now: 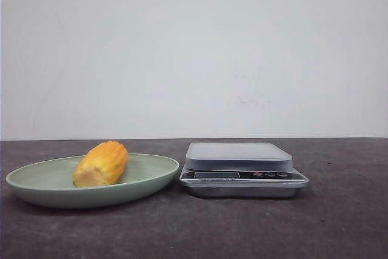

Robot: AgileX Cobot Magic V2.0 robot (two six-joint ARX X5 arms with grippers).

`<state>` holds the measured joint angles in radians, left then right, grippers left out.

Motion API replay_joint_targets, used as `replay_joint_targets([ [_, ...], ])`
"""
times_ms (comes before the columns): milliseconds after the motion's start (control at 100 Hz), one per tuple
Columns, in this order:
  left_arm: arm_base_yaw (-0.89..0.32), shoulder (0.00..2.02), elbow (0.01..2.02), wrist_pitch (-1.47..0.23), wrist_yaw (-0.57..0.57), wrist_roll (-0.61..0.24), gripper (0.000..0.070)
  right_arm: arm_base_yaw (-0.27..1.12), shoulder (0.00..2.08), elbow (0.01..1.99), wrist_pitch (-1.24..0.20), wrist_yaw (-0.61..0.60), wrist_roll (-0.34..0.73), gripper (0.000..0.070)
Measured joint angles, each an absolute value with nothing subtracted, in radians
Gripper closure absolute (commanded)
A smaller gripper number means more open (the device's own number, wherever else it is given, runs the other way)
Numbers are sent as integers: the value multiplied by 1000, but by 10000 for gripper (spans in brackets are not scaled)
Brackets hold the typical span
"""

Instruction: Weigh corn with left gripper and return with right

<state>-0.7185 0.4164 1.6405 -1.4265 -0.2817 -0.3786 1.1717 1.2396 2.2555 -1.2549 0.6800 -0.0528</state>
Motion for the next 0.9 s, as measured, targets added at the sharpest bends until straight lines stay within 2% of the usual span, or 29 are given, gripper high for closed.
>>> replay_joint_targets([
  [140,-719,416,1641,-1427,-282,-379,700,1172,1217,2255,-1334,725,-57,693],
  [560,-719,416,1641,-1426,-282,-381,700,1171,1216,2255,-1336,841,-57,693],
  [670,-719,416,1641,-1427,-282,-381,700,1084,1228,2254,-1338,834,-61,693],
  [780,-719,416,1641,-1427,-282,-381,700,906,1237,2222,-1338,726,-76,693],
  [900,-719,416,1641,-1426,-282,-381,700,656,1212,2099,-1282,463,-117,693],
])
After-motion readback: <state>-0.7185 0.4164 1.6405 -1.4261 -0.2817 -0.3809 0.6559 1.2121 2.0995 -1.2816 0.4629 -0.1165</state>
